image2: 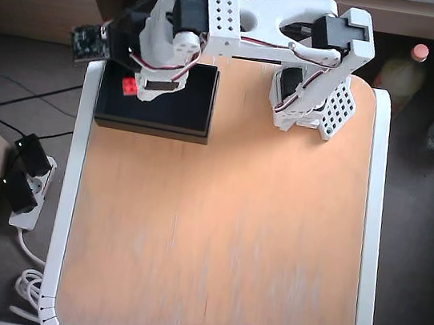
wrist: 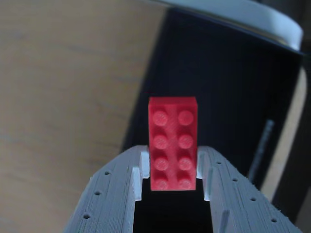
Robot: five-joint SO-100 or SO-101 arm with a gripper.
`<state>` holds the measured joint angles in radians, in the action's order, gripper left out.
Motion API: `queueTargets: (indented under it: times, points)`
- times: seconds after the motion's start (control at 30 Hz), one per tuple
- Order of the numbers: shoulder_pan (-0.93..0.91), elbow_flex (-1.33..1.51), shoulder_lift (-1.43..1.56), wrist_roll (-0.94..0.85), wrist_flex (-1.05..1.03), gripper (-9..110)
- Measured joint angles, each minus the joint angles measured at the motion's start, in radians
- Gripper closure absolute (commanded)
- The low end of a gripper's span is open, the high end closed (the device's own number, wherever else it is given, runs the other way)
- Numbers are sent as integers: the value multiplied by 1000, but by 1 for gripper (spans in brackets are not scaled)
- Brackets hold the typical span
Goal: Grasp a lego block and put it in the bin.
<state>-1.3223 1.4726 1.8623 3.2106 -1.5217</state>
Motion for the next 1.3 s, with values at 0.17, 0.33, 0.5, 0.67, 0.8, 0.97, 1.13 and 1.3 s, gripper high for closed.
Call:
queueTargets:
  times: [0.17,0.33,0.5,0.67,0.8,0.97,1.13,1.3]
  points:
    - [-31,8,0,15,0,101]
    - [-34,46,0,15,2,101]
    - [-34,135,2,6,55,101]
    - [-51,244,29,6,129,101]
    - [-74,305,71,31,158,101]
    - [-101,342,103,54,163,101]
    - [-121,387,109,63,202,101]
    - [-143,419,109,63,247,96]
